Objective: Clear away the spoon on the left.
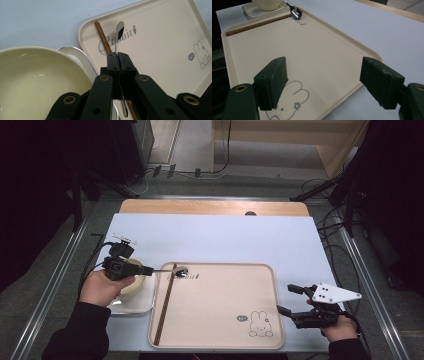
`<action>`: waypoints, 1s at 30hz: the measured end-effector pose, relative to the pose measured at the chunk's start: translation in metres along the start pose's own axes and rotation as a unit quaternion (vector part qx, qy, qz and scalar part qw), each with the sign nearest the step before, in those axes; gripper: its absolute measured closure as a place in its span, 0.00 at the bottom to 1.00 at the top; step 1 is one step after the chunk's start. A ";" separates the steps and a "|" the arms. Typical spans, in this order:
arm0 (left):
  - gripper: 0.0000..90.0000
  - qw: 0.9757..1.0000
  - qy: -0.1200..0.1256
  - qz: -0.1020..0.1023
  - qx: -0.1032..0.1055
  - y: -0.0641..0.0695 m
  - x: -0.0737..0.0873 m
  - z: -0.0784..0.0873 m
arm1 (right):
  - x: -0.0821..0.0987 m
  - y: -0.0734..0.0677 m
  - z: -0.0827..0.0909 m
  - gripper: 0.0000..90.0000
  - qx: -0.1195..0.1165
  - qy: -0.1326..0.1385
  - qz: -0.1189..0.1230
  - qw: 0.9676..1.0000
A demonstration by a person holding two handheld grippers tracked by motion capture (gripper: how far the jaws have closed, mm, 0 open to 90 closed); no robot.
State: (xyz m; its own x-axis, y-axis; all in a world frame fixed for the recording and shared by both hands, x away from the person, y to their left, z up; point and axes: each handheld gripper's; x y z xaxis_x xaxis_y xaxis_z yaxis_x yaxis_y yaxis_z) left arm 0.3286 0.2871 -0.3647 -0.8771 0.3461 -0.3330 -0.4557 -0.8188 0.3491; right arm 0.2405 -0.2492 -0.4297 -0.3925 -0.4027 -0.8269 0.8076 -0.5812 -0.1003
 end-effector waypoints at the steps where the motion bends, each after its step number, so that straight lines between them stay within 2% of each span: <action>1: 1.00 1.000 -0.001 0.000 0.000 0.000 0.000 0.000 | 0.000 0.000 0.000 0.25 0.000 0.000 0.000 1.000; 13: 1.00 1.000 -0.025 -0.016 -0.004 0.004 0.004 -0.010 | 0.000 0.000 0.000 0.25 0.000 0.000 -0.001 1.000; 23: 1.00 0.999 -0.042 -0.022 -0.003 0.009 0.006 -0.018 | 0.000 0.000 0.000 0.25 -0.001 0.001 -0.001 1.000; 30: 0.99 0.999 -0.046 -0.019 -0.003 0.013 0.013 -0.022 | 0.000 0.000 0.001 0.25 0.000 0.002 0.000 1.000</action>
State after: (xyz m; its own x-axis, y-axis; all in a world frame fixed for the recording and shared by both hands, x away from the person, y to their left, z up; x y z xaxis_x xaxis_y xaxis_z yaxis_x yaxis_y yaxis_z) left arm 0.3151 0.2706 -0.3841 -0.8694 0.4179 -0.2636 -0.4886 -0.8064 0.3331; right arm 0.2405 -0.2501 -0.4295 -0.3909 -0.4003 -0.8288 0.8077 -0.5809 -0.1004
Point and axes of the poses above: each handheld gripper's, and its own axes: z roughly backward along the jaws, x roughly out of its underside, y roughly to its right, and after that the axes turned 7 degrees about -y, right-handed
